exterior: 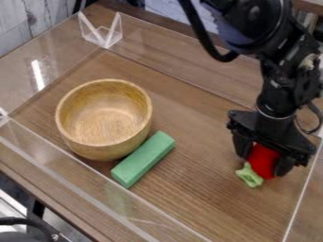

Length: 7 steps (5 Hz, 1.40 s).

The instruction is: Move the red fruit to the right

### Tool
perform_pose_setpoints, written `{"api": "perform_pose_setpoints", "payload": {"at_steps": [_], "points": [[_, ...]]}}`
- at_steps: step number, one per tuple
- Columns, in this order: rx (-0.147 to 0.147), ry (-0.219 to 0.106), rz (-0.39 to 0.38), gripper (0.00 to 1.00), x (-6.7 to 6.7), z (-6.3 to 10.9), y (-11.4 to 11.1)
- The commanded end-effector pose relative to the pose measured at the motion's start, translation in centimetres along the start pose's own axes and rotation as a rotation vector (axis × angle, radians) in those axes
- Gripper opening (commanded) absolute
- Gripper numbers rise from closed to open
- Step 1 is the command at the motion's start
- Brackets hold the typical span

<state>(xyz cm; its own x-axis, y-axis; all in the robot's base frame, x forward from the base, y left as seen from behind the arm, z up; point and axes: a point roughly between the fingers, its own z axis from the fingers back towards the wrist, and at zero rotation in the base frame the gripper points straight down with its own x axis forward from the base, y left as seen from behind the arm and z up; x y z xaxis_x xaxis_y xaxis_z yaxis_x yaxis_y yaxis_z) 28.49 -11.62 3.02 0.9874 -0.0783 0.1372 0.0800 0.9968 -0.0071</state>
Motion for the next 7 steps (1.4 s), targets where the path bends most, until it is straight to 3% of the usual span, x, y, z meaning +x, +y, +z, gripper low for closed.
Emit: {"api": "perform_pose_setpoints", "payload": {"at_steps": [1, 3, 5, 7], "points": [[-0.015, -0.027, -0.064, 1.00, 0.7, 0.0, -0.9], [0.008, -0.037, 0.006, 1.00, 1.8, 0.8, -0.6], [0.027, -0.036, 0.125, 1.00, 2.0, 0.3, -1.2], [0.014, -0.033, 0.051, 1.00, 2.9, 1.1, -0.6]]}}
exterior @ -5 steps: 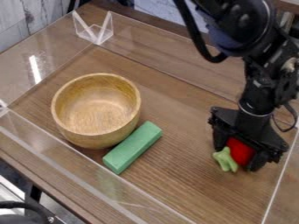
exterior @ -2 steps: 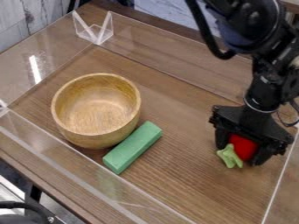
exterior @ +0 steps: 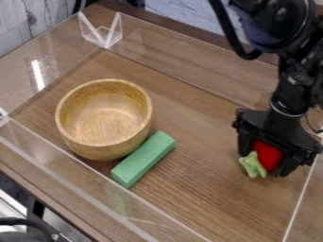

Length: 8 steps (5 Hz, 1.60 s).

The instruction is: Move the red fruit to the right

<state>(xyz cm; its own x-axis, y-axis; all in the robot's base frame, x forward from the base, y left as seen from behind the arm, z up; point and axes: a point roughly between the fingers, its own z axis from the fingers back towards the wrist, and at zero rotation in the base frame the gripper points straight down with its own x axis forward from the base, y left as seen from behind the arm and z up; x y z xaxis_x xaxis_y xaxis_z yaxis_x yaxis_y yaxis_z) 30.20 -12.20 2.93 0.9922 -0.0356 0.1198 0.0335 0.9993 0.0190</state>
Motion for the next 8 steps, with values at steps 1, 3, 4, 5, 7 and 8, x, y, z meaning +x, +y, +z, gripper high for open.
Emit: {"api": "perform_pose_setpoints", "payload": {"at_steps": [1, 3, 4, 5, 7, 8], "points": [[-0.026, -0.047, -0.024, 1.00, 0.8, 1.5, -0.1], [-0.063, -0.100, 0.044, 1.00, 0.0, 3.7, 0.6], [-0.074, -0.107, 0.098, 1.00, -0.2, 4.6, 1.7], [-0.074, -0.096, 0.137, 1.00, -0.5, 4.4, 2.3], [-0.090, -0.068, 0.077, 1.00, -1.4, 2.2, 3.4], [-0.097, -0.057, 0.048, 1.00, -1.7, 1.2, 4.0]]}}
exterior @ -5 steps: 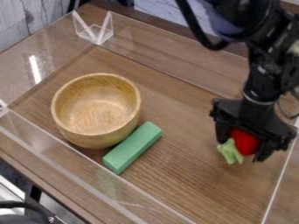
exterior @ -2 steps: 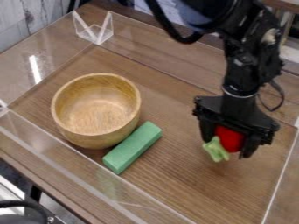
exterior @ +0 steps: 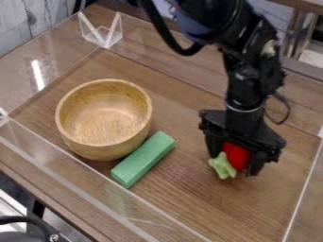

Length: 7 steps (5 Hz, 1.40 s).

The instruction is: Move the red fruit to the right

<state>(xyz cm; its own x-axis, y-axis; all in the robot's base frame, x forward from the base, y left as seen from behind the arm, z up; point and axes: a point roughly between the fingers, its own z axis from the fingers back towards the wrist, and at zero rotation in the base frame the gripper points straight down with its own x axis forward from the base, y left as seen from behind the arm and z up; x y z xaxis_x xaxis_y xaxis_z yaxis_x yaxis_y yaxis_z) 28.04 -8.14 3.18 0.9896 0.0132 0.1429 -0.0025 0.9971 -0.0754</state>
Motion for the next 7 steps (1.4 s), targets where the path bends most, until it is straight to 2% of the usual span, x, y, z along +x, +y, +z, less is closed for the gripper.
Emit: {"api": "perform_pose_setpoints", "payload": {"at_steps": [1, 2, 3, 4, 5, 6, 7], "points": [[-0.023, -0.026, -0.051, 1.00, 0.3, 1.6, -0.7], [-0.035, -0.020, -0.103, 1.00, 0.0, 2.1, -1.3], [-0.030, -0.024, -0.060, 0.00, 0.0, 1.0, -1.2], [-0.026, -0.019, -0.016, 1.00, -0.1, -0.4, -1.1], [-0.031, -0.014, -0.032, 1.00, 0.3, -0.7, -0.6], [-0.036, -0.014, -0.052, 0.00, 0.6, -0.8, -0.1], [-0.041, -0.009, -0.059, 1.00, 0.9, -0.6, 0.5]]}}
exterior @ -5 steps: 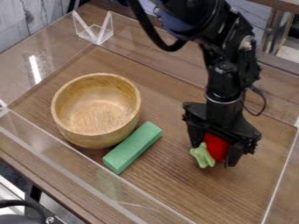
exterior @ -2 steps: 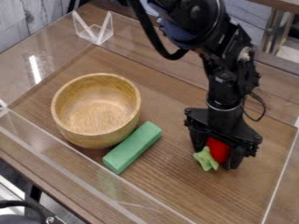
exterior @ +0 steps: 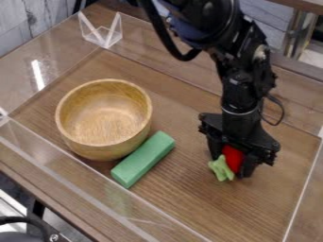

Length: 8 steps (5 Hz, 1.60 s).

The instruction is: Move the red fruit to the right

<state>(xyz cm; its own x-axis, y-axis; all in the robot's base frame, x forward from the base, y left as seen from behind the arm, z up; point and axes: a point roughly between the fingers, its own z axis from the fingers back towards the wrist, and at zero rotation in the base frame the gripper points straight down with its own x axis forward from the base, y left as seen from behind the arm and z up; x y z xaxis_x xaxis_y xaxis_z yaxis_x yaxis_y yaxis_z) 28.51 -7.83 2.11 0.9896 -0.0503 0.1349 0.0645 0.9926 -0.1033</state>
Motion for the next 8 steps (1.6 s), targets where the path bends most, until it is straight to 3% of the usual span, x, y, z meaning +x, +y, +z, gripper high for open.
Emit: {"api": "perform_pose_setpoints", "payload": {"at_steps": [1, 3, 4, 6, 7, 8], "points": [[-0.008, -0.016, -0.003, 1.00, 0.9, 0.8, 0.8], [-0.003, -0.030, 0.102, 1.00, 1.2, 1.5, 1.9], [-0.009, -0.028, 0.077, 0.00, 1.5, 2.0, 1.8], [-0.026, -0.028, 0.026, 0.00, 2.7, 3.5, 0.7], [-0.021, -0.018, 0.037, 1.00, 2.8, 3.5, 1.3], [-0.015, -0.009, 0.050, 1.00, 2.9, 3.5, 2.0]]}}
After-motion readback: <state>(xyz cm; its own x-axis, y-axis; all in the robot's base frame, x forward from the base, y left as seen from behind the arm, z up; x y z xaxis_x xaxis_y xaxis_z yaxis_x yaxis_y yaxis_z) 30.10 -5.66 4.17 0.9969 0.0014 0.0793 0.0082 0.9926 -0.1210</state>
